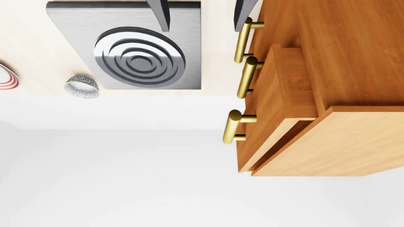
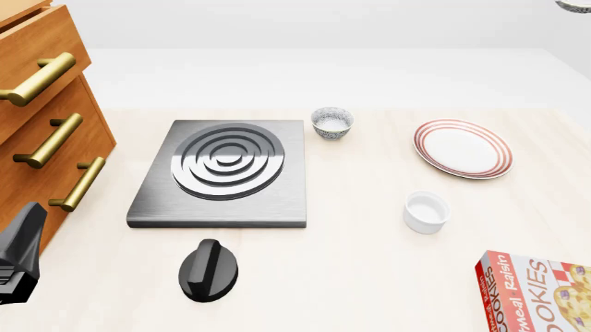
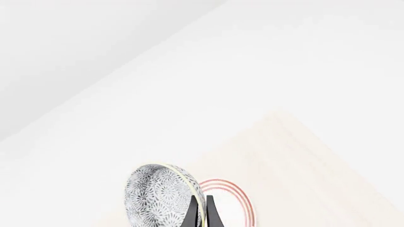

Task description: Pick the akita bowl next to the cookies box and place it on the plate.

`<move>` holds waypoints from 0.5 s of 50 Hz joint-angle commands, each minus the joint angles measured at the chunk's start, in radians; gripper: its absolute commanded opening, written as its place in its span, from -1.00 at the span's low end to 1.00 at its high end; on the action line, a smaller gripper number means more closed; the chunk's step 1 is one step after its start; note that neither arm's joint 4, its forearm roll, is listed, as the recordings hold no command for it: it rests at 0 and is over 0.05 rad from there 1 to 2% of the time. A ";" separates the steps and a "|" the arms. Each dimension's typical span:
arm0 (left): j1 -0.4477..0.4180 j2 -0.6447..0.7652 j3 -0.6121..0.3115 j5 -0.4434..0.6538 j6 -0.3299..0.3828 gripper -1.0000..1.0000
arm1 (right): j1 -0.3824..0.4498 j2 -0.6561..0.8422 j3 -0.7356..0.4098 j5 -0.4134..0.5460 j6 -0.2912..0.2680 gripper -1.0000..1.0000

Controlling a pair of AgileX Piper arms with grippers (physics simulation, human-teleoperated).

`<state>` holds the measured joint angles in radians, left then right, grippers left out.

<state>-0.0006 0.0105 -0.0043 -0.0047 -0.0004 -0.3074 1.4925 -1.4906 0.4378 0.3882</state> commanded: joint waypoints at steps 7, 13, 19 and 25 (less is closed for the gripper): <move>0.000 0.000 0.000 0.000 0.000 1.00 | 0.148 0.123 0.029 -0.110 0.160 -1.00; 0.000 0.000 0.000 0.000 0.000 1.00 | 0.190 0.179 0.067 -0.179 0.152 -1.00; 0.000 0.000 0.000 0.000 0.000 1.00 | 0.224 0.249 0.093 -0.234 0.156 -1.00; 0.000 0.000 0.000 0.000 0.000 1.00 | 0.229 0.298 0.108 -0.268 0.158 -1.00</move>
<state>-0.0007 0.0105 -0.0043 -0.0047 -0.0003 -0.1148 1.7103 -1.4112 0.2433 0.5291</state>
